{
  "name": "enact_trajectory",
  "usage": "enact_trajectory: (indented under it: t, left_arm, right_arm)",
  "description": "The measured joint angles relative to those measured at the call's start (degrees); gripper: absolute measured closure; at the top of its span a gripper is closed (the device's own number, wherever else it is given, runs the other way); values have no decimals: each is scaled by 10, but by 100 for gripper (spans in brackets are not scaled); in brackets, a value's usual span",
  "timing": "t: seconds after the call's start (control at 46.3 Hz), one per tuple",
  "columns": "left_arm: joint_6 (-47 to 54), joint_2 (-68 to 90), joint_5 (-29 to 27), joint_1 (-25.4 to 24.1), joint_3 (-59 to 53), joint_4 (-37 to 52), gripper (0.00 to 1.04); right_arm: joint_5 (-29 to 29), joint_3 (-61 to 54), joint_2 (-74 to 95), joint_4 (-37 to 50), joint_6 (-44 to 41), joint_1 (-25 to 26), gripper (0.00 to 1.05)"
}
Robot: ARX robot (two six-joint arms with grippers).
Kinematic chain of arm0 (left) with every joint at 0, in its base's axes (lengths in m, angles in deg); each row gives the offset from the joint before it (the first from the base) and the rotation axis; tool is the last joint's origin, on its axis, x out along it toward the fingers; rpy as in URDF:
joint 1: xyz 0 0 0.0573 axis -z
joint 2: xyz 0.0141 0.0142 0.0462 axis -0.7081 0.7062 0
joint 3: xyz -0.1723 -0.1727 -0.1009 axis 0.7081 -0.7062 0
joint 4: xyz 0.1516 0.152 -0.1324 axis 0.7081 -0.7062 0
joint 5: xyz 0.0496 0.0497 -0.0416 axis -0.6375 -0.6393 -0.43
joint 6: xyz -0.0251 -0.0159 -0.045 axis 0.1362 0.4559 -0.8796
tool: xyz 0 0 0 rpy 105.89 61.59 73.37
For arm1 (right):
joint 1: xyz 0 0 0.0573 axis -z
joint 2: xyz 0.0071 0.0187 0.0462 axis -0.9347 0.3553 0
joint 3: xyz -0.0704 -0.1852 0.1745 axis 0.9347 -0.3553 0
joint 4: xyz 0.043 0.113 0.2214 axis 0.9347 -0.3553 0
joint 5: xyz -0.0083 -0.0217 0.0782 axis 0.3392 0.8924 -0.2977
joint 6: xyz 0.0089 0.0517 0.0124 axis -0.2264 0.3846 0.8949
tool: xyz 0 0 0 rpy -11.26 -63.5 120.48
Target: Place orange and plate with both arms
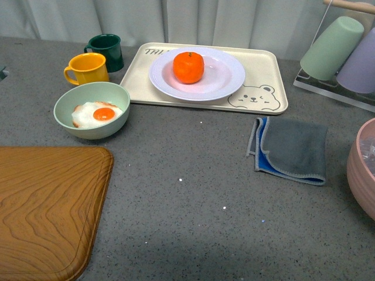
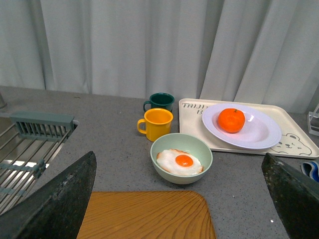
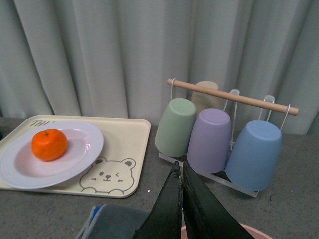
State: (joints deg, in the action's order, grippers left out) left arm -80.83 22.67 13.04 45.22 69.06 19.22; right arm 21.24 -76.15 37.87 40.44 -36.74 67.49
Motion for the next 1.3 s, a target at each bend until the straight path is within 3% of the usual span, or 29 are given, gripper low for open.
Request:
enact_trajectory:
  t: [0.346, 0.626, 1.296]
  left_arm:
    - [0, 0, 0, 0, 0, 0, 7]
    - [0, 0, 0, 0, 0, 0, 7]
    - [0, 0, 0, 0, 0, 0, 7]
  right_arm:
    - [-6, -79, -164, -87, 0, 16, 104]
    - [-7, -115, -327, -212, 0, 16, 104]
    - [-8, -125, -567, -429, 0, 16, 104]
